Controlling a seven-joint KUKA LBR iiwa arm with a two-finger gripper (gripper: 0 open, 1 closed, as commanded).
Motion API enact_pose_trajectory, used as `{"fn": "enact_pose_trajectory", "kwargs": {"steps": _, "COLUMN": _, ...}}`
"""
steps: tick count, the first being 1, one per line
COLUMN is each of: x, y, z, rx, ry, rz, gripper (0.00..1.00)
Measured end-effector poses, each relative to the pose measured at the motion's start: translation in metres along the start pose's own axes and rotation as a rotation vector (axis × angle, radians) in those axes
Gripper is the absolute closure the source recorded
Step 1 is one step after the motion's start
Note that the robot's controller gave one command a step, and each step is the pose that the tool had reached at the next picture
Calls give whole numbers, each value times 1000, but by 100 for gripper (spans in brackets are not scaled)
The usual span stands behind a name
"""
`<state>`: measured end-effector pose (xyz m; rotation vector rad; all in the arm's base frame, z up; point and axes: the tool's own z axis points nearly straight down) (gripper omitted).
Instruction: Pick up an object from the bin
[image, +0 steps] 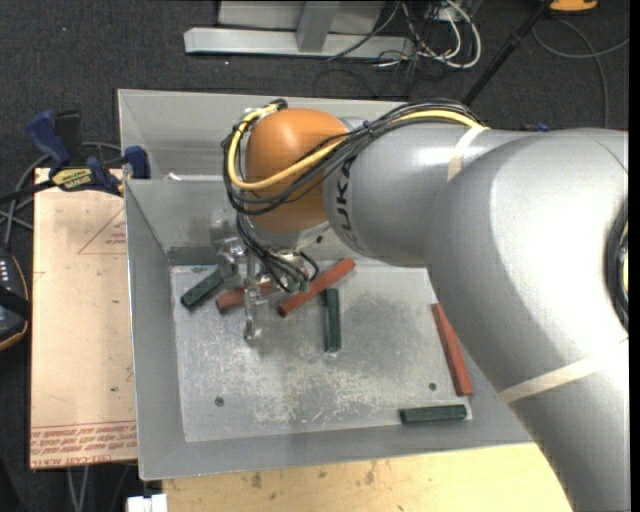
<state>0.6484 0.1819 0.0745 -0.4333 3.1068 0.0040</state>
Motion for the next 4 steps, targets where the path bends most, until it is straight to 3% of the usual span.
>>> {"fn": "enact_pose_trajectory", "kwargs": {"steps": 1, "x": -12, "y": 41, "z": 3, "rx": 0, "ry": -2, "rz": -226, "gripper": 0}}
{"fn": "enact_pose_trajectory", "kwargs": {"steps": 2, "x": -12, "y": 40, "z": 4, "rx": -1, "ry": -2, "rz": -224, "gripper": 0}}
{"fn": "enact_pose_trajectory", "kwargs": {"steps": 3, "x": -13, "y": 40, "z": 2, "rx": -1, "ry": -2, "rz": -223, "gripper": 100}}
{"fn": "enact_pose_trajectory", "kwargs": {"steps": 4, "x": -14, "y": 47, "z": -161, "rx": 1, "ry": -9, "rz": -248, "gripper": 100}}
